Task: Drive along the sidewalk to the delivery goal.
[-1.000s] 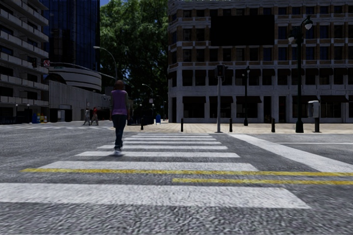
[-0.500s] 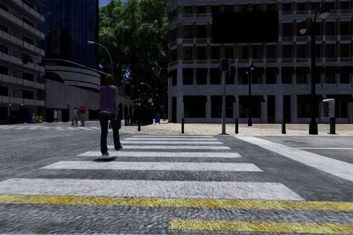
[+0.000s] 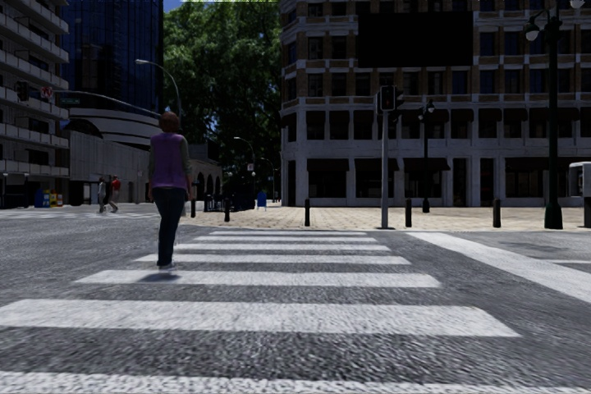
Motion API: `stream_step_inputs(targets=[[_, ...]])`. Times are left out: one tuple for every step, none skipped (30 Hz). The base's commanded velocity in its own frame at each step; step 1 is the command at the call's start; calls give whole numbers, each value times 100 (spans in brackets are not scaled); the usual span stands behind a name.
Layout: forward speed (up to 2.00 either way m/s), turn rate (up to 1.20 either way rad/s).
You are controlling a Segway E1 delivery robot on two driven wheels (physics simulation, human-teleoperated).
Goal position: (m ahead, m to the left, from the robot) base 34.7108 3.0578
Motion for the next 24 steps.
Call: stream_step_inputs(targets=[[200,0],[200,0],[200,0],[200,0],[200,0],[200,0],[200,0],[200,0],[200,0],[200,-16],[200,-16],[200,-38],[200,-44],[200,-45],[200,-45],[200,-46],[200,-46],[200,-39],[200,-39],[200,-18],[200,0],[200,0],[200,0],[200,0]])
